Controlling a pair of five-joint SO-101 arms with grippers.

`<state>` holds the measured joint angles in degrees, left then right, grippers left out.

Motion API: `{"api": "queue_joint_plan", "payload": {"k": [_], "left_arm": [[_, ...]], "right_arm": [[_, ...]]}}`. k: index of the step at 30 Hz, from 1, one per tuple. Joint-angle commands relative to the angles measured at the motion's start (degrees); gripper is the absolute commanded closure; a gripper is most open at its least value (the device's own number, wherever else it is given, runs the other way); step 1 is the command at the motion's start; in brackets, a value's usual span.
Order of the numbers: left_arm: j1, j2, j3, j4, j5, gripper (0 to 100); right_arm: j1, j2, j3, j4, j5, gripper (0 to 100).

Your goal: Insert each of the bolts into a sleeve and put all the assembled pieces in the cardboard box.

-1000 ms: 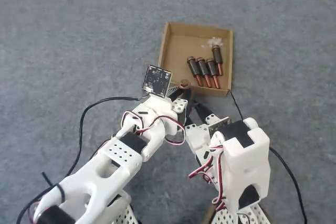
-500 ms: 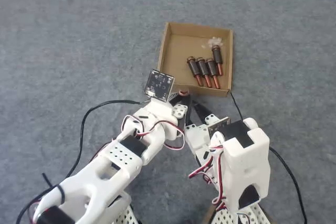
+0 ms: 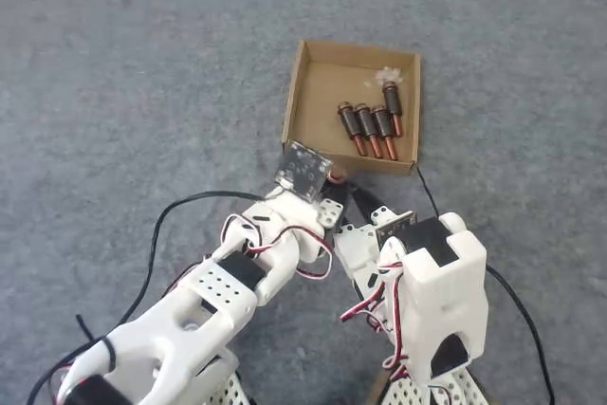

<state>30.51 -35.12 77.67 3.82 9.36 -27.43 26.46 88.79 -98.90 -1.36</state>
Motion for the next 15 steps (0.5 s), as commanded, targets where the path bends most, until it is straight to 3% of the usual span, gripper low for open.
{"api": "queue_joint_plan", "payload": {"k": [1, 6, 12, 15], "left_arm": [[-0.4, -0.9, 0.6, 0.6, -5.3, 99], [-0.4, -0.9, 0.6, 0.9, -5.1, 96], [-0.5, -0.9, 1.5, 1.0, -2.5, 77], [-0.6, -1.2, 1.5, 1.0, -2.1, 74]], "right_arm": [[3.1, -0.1, -1.0, -0.9, 0.6, 99.2], [3.3, -0.1, -1.4, -0.9, 0.6, 99.2], [3.4, -0.1, -1.5, -0.9, 0.6, 99.2], [3.4, -0.1, -1.6, -0.9, 0.6, 99.2]]}}
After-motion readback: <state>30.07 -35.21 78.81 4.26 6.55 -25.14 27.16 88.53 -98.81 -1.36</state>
